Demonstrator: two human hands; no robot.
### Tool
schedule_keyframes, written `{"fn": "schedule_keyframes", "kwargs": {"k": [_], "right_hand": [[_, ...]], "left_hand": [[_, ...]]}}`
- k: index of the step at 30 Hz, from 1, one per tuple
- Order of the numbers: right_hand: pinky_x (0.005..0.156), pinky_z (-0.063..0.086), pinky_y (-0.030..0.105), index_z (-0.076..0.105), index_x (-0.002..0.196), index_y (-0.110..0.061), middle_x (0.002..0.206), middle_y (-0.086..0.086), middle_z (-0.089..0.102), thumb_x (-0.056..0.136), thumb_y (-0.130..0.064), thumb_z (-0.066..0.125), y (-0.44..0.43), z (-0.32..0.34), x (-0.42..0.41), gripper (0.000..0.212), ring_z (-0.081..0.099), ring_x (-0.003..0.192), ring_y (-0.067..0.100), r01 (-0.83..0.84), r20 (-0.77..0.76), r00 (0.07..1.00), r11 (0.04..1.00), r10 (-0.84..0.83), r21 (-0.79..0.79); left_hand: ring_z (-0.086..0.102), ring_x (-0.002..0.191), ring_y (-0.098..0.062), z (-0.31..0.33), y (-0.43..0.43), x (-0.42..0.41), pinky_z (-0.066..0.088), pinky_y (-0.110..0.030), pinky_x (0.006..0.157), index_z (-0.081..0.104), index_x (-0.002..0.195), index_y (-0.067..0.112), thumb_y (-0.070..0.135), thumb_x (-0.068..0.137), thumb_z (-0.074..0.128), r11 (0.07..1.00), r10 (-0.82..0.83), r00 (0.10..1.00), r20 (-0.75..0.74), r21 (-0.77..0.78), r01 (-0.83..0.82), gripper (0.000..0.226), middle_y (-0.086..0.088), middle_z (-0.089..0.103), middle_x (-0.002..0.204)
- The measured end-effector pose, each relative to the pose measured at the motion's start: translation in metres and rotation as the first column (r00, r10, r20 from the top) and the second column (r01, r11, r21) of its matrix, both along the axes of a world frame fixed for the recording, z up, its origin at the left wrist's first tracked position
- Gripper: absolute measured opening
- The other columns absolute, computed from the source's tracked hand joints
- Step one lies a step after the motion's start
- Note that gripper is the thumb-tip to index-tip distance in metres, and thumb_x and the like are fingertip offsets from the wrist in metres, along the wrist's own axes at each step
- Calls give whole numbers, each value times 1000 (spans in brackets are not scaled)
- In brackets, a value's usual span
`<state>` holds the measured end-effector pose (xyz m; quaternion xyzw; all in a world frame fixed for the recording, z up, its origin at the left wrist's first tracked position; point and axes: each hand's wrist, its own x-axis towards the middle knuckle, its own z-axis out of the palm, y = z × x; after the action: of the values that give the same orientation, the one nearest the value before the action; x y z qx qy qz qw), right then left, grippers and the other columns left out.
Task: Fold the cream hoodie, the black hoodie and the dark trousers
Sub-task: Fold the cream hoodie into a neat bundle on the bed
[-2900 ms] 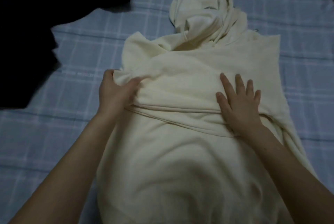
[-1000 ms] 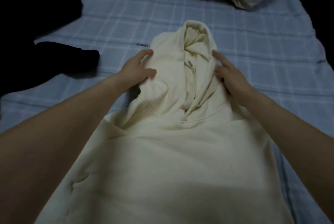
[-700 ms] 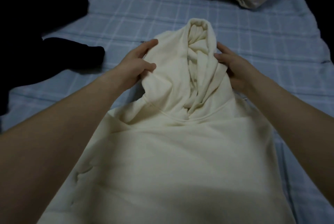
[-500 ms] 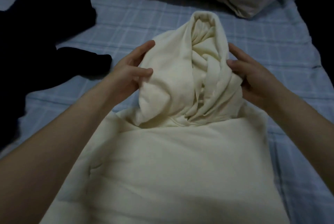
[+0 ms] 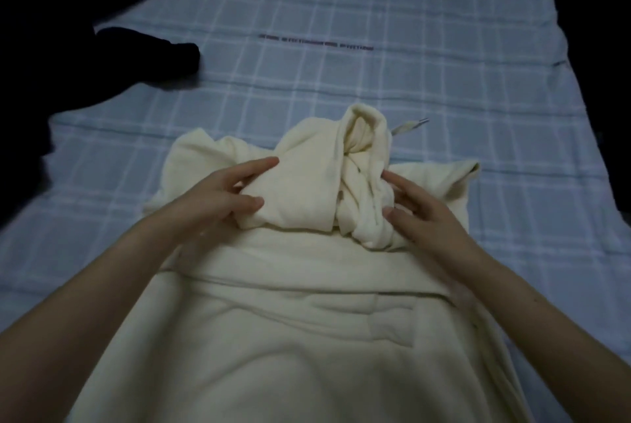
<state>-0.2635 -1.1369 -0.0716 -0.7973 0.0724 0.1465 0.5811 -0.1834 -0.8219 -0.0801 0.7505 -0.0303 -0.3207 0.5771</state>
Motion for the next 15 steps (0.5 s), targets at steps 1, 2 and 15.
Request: {"fn": "schedule_keyframes", "kwargs": {"k": [1, 2, 15], "right_hand": [[81, 48, 10, 50, 136, -36, 125, -11, 66, 96, -8, 60, -4, 7, 5, 49, 63, 99, -9, -18, 6, 1000, 999, 19, -26], [78, 52, 15, 50, 135, -37, 122, -7, 68, 97, -10, 59, -9, 14, 11, 47, 66, 92, -4, -30, 14, 999, 997, 31, -68], [54, 49, 22, 64, 75, -11, 63, 5, 61, 92, -14, 62, 10, 12, 142, 18, 58, 62, 22, 256, -245, 937, 967, -248, -1]], "left_hand": [[57, 118, -1, 6, 1, 4, 47, -17, 92, 58, 127, 47, 11, 81, 74, 996, -43, 999, 28, 81, 40, 62, 26, 57, 129], [60, 113, -4, 15, 0, 9, 46, -17, 90, 58, 127, 49, 22, 77, 78, 977, -95, 992, 77, 196, 78, 61, 23, 57, 128], [64, 98, -18, 3, -85, 89, 50, -26, 92, 60, 130, 21, 26, 90, 67, 926, 234, 955, 180, 259, -276, 41, -7, 63, 117]]}}
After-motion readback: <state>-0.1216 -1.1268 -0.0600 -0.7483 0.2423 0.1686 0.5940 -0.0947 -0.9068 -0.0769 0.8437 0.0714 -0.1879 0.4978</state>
